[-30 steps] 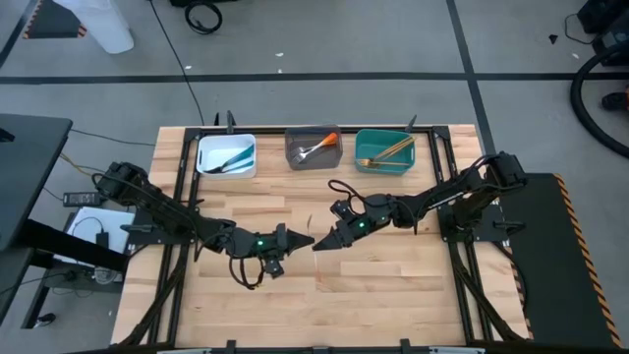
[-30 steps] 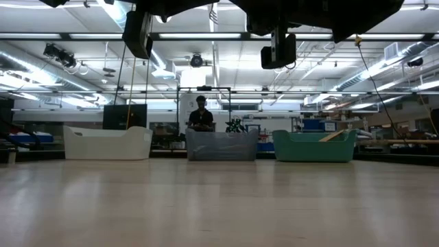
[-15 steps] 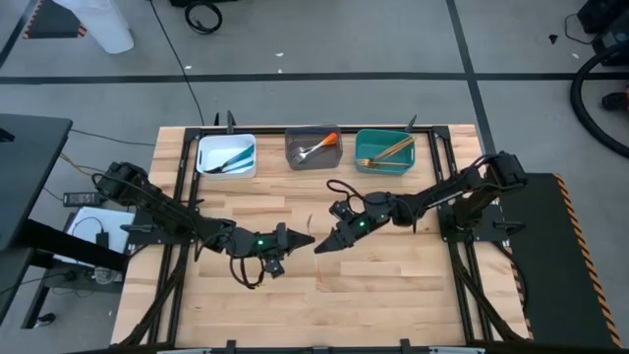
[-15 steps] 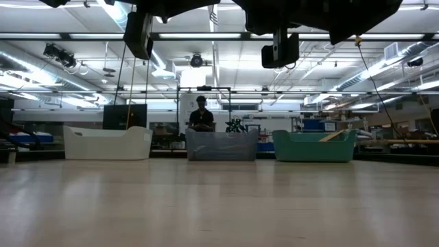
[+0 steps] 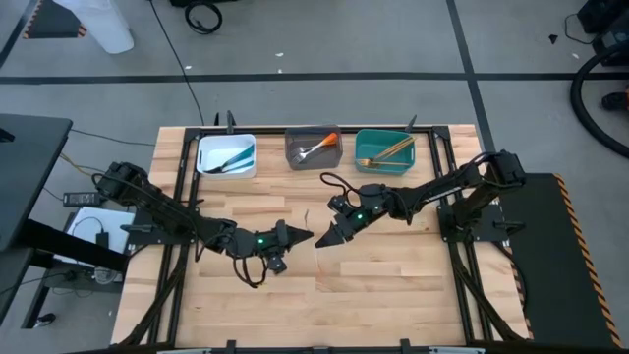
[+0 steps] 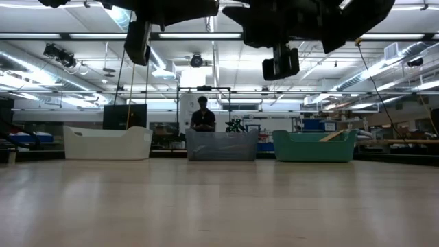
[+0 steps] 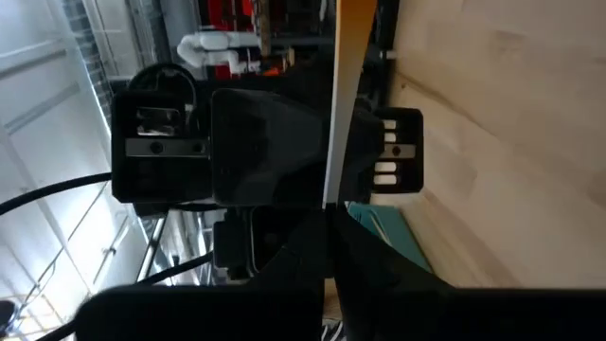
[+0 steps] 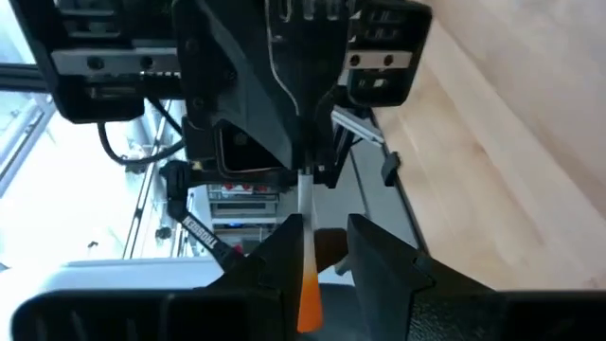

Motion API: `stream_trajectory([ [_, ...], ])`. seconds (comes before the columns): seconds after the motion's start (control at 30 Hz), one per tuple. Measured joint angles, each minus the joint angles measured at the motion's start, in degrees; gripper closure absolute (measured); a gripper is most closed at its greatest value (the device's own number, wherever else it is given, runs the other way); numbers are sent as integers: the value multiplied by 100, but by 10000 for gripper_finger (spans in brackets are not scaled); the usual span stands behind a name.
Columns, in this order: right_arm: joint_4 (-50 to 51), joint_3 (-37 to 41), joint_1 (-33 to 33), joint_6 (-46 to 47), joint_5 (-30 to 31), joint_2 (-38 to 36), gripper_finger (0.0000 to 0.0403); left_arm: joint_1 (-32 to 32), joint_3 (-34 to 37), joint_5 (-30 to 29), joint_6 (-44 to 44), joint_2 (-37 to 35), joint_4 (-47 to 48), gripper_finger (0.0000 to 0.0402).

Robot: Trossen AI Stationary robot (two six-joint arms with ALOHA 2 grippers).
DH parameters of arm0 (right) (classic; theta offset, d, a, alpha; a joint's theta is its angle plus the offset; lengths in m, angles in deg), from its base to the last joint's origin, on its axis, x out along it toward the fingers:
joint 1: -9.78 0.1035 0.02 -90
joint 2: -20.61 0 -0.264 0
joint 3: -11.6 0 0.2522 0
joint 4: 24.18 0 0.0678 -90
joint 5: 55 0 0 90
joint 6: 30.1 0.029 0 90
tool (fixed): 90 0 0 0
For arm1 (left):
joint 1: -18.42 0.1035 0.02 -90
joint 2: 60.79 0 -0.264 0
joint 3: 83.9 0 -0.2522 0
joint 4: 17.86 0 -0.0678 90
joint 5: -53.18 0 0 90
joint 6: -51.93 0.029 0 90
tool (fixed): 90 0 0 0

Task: Sort silverware by color (type)
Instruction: Put the orange fork into the black bin

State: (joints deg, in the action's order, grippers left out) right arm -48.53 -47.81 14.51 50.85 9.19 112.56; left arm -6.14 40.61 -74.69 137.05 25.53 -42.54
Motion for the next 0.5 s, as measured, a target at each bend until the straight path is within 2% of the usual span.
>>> stream_trajectory([
  [0.17,167,0,-214,-32,-143,-62,308,1,0,-215,1,0,64,385],
  [0.33,869,0,-470,-345,-92,-578,308,2,0,-310,-2,0,94,385],
  [0.5,2150,0,-575,-1000,496,-1402,308,129,0,-342,-95,0,110,384],
])
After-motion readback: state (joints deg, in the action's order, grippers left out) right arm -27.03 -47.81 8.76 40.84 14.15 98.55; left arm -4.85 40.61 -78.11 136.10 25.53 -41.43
